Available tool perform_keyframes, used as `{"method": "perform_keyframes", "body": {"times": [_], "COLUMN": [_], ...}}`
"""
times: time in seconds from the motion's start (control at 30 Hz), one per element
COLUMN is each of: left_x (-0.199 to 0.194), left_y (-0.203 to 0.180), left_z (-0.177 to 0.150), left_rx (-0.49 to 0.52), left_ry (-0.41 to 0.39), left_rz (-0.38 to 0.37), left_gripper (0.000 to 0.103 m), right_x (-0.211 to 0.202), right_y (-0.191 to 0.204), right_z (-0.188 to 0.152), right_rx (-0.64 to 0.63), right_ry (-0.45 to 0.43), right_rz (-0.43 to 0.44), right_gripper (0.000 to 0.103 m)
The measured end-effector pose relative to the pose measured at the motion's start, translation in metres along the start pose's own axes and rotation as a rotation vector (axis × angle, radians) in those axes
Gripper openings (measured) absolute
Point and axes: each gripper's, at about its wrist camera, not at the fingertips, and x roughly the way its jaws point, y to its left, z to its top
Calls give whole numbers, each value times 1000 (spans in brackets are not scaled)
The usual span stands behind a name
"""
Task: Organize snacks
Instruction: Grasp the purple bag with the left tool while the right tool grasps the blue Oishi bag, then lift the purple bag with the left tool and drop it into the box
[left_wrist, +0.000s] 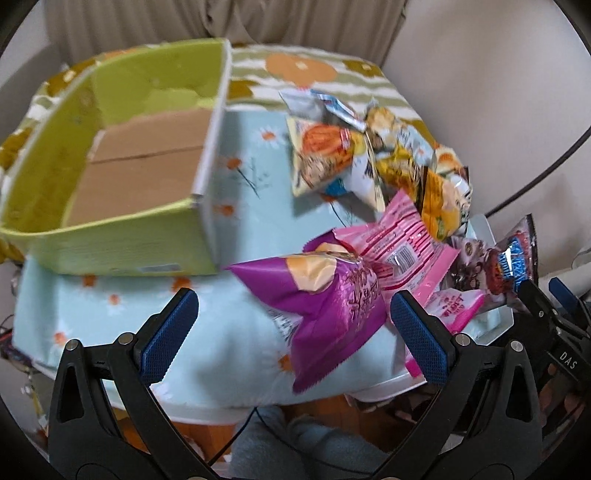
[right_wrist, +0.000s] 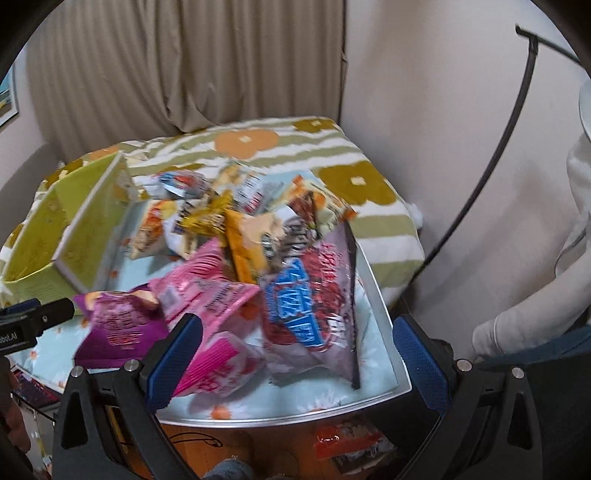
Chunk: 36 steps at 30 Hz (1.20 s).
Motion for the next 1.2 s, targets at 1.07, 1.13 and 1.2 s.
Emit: {"method": "perform_keyframes", "body": {"times": [1.07, 1.13, 1.2], "left_x": [55, 50, 44], "left_y": [-3, -3, -2], "left_z": [-10, -12, -14], "left_rx": [-57, -59, -60], "left_ry": [110, 98, 84], "left_rz": [-130, -124, -119], "left_gripper": [65, 64, 64], "right_x": [78, 77, 75], "right_y": [-29, -29, -32], "right_z": [5, 5, 5], "right_rx": [67, 59, 59], "right_ry": [123, 118, 109], "right_rz": [151, 150, 146], "right_gripper": [65, 63, 60]}}
